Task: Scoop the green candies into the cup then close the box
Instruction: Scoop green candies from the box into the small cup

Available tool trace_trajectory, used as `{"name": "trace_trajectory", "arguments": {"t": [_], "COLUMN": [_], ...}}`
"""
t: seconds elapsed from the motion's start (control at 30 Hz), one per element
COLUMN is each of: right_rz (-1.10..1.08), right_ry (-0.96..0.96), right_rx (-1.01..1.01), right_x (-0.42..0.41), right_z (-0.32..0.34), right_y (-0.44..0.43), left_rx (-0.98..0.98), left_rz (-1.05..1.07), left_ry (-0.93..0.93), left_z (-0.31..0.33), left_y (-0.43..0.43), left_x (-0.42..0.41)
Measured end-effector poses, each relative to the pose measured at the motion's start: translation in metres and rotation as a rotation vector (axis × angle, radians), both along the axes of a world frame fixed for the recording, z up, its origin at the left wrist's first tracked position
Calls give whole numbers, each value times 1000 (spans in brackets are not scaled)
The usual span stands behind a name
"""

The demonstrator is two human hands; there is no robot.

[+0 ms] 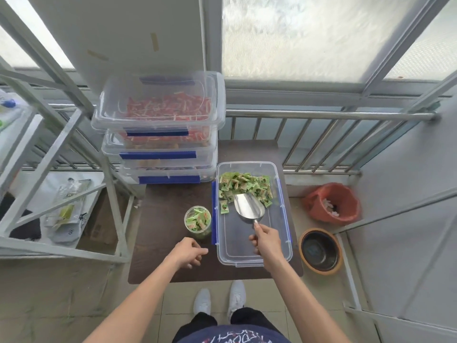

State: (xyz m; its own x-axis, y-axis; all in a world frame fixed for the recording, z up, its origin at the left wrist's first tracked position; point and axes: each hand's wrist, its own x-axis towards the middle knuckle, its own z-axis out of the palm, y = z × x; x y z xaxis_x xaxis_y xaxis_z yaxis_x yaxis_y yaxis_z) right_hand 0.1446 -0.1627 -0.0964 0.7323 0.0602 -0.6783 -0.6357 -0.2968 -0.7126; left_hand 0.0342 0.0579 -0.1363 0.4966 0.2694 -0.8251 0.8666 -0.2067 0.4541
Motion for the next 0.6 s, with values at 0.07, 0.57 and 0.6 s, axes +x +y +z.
{"name": "trace_trajectory", "arguments": {"t": [0.07, 0.57, 0.6], "right_rz": [1, 223, 212], "right_ry": [-20, 23, 22], "right_rx": [-43, -269, -261], "right_x": [-4, 6, 13], "right_z": [0, -53, -55], "right_y": [-1, 54, 60], "left_rx": [28, -121, -106], "left_rz": [44, -16, -21], "left_ry": [0, -85, -91], "left_z": [0, -5, -5], "left_y": [9, -41, -43], "left_x": [-2, 17, 18]}}
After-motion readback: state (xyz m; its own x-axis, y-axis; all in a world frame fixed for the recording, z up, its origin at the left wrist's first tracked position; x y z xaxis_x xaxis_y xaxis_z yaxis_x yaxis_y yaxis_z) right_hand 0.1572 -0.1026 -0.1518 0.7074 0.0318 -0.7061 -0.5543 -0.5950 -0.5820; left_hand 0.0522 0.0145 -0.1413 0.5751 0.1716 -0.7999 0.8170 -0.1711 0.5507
